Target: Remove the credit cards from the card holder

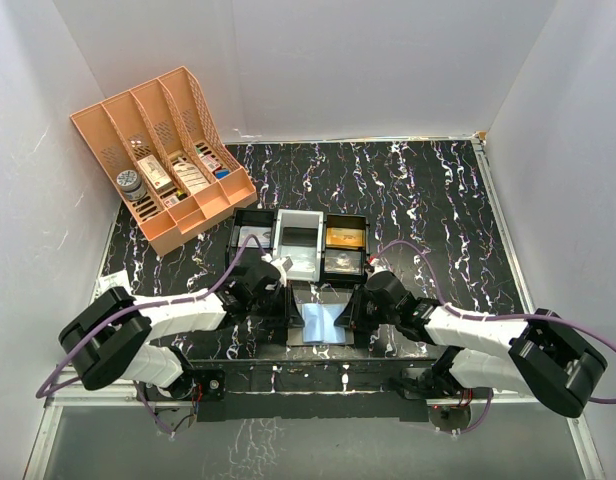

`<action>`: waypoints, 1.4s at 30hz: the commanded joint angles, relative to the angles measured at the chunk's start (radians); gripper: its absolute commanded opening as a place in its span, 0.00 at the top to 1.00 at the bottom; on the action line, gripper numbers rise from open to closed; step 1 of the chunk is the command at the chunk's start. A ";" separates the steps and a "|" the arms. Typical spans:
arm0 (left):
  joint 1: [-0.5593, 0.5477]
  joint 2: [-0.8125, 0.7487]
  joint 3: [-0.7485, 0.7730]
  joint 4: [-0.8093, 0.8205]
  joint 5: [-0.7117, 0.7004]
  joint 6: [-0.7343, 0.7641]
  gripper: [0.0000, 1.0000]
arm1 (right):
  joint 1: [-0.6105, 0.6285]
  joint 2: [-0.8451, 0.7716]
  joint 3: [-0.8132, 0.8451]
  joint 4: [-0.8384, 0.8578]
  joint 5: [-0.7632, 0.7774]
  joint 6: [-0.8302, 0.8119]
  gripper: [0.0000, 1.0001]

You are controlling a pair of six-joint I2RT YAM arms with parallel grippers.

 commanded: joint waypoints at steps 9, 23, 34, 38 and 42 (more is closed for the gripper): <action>-0.014 0.057 0.011 0.129 0.101 -0.058 0.88 | 0.007 0.014 -0.018 -0.015 0.004 -0.004 0.83; -0.013 -0.311 0.116 -0.467 -0.362 0.000 0.41 | 0.004 -0.135 0.272 -0.458 0.387 -0.143 0.55; 0.019 -0.544 0.409 -0.839 -0.823 0.243 0.01 | 0.004 -0.349 0.515 -0.452 0.830 -0.475 0.02; 0.104 -0.523 0.567 -0.986 -0.902 0.331 0.01 | 0.004 -0.429 0.553 -0.331 0.872 -0.618 0.02; 0.254 -0.526 0.617 -0.969 -0.889 0.434 0.01 | 0.004 -0.442 0.620 -0.319 0.897 -0.684 0.02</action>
